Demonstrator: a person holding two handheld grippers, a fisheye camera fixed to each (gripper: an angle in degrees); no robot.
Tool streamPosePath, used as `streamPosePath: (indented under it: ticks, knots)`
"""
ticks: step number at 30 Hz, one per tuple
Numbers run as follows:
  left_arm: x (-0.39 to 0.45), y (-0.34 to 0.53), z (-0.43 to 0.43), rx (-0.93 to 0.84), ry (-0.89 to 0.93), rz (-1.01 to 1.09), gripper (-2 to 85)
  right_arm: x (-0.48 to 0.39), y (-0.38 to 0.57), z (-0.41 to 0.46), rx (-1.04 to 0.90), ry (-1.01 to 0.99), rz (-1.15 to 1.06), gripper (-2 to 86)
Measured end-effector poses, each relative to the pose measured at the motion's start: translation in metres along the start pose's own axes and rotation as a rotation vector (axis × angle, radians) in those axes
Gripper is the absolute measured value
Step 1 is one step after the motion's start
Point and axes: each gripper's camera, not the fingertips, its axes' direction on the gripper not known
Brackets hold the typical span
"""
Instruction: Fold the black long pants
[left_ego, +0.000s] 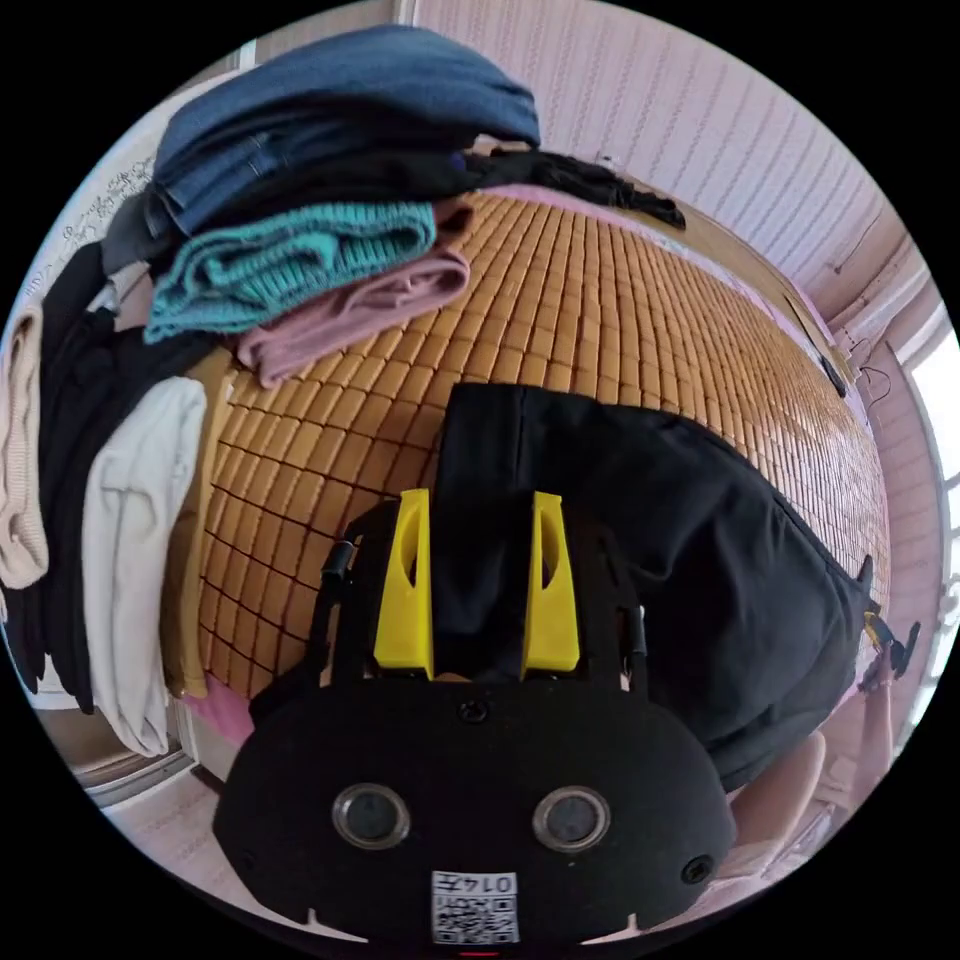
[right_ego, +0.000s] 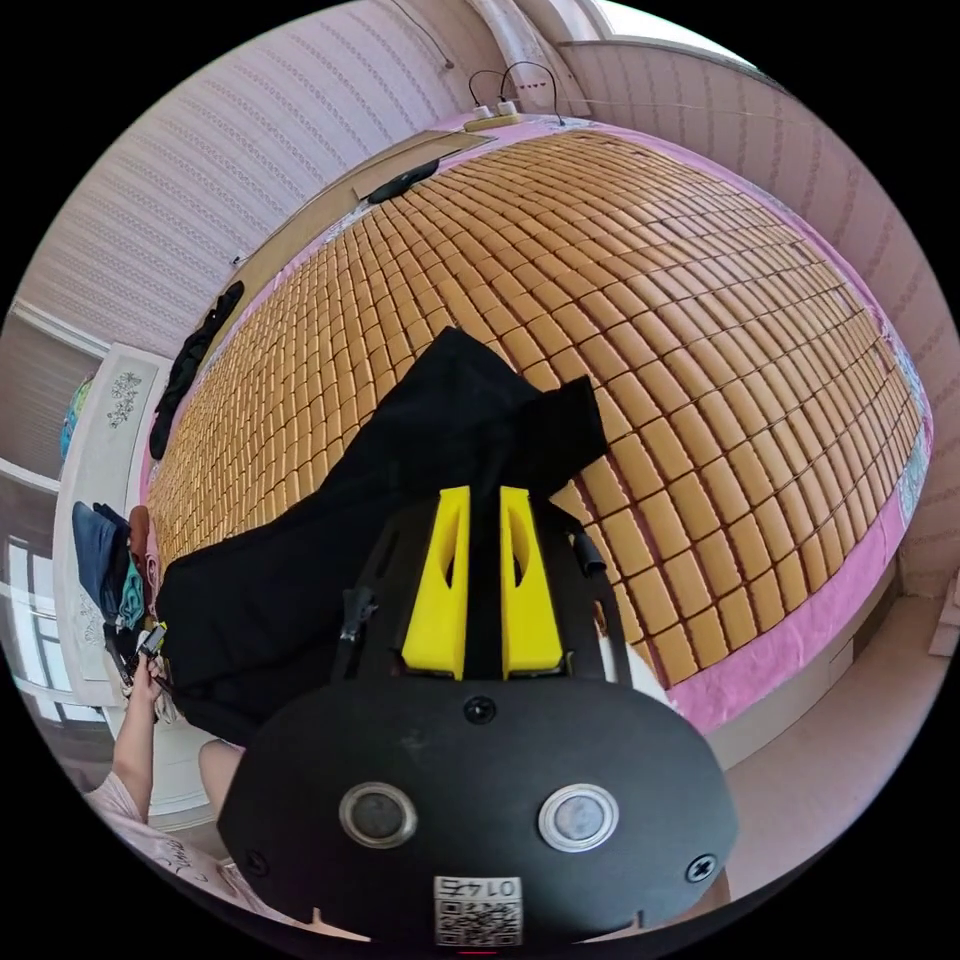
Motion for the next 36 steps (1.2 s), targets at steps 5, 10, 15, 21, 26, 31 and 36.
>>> streamPosePath:
  ticks: [5, 10, 15, 21, 26, 31, 36]
  knots:
    - [-0.012, 0.011, -0.02, 0.171, -0.015, 0.033, 5.8, -0.012, -0.011, -0.058, 0.121, -0.137, -0.081, 0.5]
    - [-0.028, 0.019, -0.071, 0.351, -0.001, 0.057, 4.1, -0.063, -0.058, -0.092, 0.161, -0.173, -0.227, 0.6]
    - [-0.047, 0.013, -0.09, 0.446, -0.104, 0.016, 4.8, -0.119, -0.124, -0.07, 0.149, -0.168, -0.21, 3.9]
    - [-0.073, 0.014, -0.074, 0.349, -0.149, -0.109, 7.7, -0.157, -0.096, -0.03, 0.007, -0.226, -0.283, 11.1]
    - [-0.088, 0.059, -0.111, 0.352, -0.067, 0.03, 7.9, -0.133, 0.012, -0.038, -0.046, 0.053, -0.413, 9.7]
    - [-0.112, 0.113, -0.122, 0.258, -0.061, 0.031, 9.7, -0.08, 0.075, -0.061, -0.024, 0.203, -0.266, 11.8]
    - [-0.126, 0.14, -0.094, 0.109, -0.07, -0.006, 10.7, -0.046, 0.092, -0.048, -0.088, 0.183, -0.087, 9.3]
